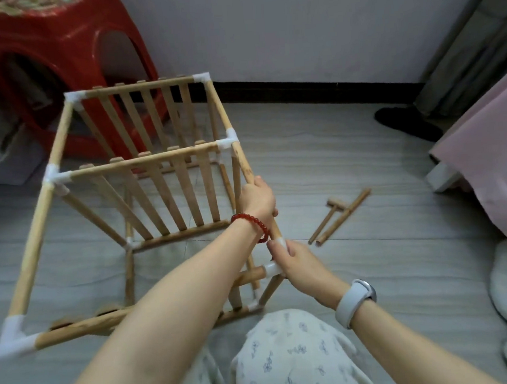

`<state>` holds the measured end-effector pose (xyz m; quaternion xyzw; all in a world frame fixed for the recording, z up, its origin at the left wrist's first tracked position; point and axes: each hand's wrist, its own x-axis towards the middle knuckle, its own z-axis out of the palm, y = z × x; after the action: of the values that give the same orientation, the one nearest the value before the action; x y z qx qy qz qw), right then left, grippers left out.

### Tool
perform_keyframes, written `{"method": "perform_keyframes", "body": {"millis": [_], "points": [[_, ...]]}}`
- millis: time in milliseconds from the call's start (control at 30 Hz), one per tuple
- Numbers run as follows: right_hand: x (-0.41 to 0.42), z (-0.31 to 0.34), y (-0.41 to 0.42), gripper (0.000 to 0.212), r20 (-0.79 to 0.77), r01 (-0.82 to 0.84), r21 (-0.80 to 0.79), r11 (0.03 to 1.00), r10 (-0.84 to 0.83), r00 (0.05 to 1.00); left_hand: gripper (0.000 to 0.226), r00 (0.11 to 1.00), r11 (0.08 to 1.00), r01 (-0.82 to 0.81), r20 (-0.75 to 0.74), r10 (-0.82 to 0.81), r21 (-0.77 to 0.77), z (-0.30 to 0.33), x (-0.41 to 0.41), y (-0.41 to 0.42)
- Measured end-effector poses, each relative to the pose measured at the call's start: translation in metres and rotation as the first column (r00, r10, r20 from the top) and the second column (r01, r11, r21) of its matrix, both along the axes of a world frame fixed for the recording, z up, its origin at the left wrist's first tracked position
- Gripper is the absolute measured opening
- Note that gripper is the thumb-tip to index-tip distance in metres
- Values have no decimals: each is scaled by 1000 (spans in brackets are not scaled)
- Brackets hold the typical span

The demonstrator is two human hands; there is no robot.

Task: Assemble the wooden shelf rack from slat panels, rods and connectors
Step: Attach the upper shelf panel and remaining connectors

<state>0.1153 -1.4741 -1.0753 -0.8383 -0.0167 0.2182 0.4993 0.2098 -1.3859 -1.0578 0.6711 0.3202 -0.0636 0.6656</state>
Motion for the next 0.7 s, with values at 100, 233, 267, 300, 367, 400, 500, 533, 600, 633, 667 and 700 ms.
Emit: {"method": "perform_keyframes", "body": {"millis": [100,233,267,300,367,400,500,533,600,633,667,700], "points": [[3,-3,-6,40,88,25,-60,998,-19,996,39,999,995,-50,16,49,92,-5,7,-11],[9,-1,-9,39,95,74,-57,996,-68,993,40,997,991,-70,35,66,116,-9,17,-15],[8,-2,-8,38,97,83,-64,995,-76,992,39,997,990,-70,34,66,122,-9,18,-16],[7,-3,-8,38,95,87,-76,993,-80,992,38,998,989,-65,30,62,131,-9,19,-17],[9,-2,-9,39,90,111,-74,991,-104,990,37,998,987,-61,28,57,151,-10,21,-19],[11,-1,-9,39,91,135,-58,989,-129,987,36,998,986,-57,25,53,157,-11,22,-20],[7,-3,-10,38,96,132,-43,990,-127,987,34,998,985,-67,30,63,161,-14,25,-18],[-2,-8,-13,37,118,113,-47,993,-107,987,33,997,982,-74,37,69,176,-15,29,-17],[-24,-15,-25,36,157,104,-39,994,-97,983,35,997,981,-68,46,61,182,-8,41,-14],[-24,-15,-33,35,142,162,-5,987,-160,977,38,997,990,-59,49,53,129,-5,48,-14],[-13,-15,-44,34,121,243,26,970,-244,962,40,998,999,-38,49,36,38,-4,53,-18],[0,-13,-53,33,95,283,47,958,-286,953,39,999,998,0,39,2,-60,-5,52,-24]]}}
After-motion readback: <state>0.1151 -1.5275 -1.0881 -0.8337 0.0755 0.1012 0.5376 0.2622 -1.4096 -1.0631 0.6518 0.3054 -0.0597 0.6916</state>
